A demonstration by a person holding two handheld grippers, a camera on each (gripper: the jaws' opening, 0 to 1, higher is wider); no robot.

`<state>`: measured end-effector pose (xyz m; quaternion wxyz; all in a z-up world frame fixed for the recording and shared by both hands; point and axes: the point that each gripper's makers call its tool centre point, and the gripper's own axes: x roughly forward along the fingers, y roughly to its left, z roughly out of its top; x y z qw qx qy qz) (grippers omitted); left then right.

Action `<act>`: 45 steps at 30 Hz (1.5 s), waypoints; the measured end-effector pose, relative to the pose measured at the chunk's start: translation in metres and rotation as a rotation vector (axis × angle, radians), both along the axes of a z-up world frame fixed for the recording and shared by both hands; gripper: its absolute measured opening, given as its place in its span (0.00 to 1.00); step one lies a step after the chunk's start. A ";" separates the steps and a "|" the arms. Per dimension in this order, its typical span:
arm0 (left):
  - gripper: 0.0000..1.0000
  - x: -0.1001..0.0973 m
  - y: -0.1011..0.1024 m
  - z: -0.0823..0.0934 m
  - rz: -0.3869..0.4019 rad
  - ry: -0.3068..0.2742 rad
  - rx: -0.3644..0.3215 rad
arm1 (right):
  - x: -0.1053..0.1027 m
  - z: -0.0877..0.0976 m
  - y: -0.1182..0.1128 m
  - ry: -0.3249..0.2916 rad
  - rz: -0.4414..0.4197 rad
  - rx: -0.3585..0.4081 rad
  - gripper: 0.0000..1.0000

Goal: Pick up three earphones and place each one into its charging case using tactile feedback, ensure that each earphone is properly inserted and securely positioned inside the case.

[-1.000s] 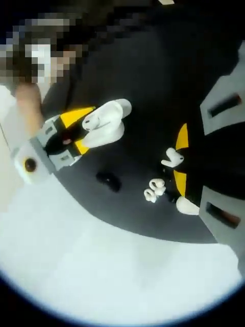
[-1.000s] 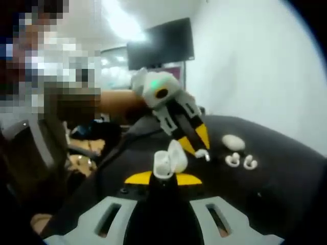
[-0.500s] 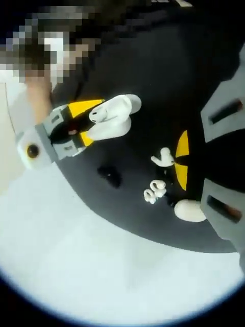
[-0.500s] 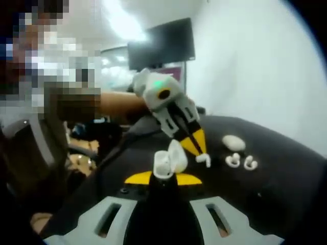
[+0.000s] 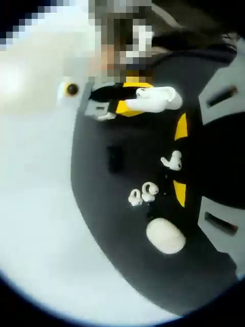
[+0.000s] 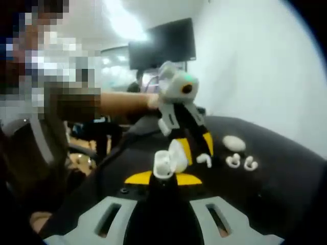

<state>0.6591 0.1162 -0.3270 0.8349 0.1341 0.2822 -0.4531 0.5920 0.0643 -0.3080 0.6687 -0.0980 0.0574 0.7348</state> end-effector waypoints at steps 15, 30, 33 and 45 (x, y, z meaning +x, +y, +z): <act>0.14 -0.024 0.034 0.009 0.303 -0.020 -0.076 | 0.000 -0.001 0.000 -0.011 0.005 0.000 0.17; 0.35 -0.074 0.027 0.003 0.367 0.014 -0.112 | 0.002 -0.001 0.001 -0.028 0.005 -0.001 0.17; 0.34 -0.074 0.037 0.007 0.348 -0.066 -0.009 | 0.002 -0.001 0.001 -0.026 0.005 -0.001 0.17; 0.25 -0.087 0.024 0.005 0.281 0.106 -0.128 | 0.003 -0.002 0.002 -0.026 0.006 -0.001 0.17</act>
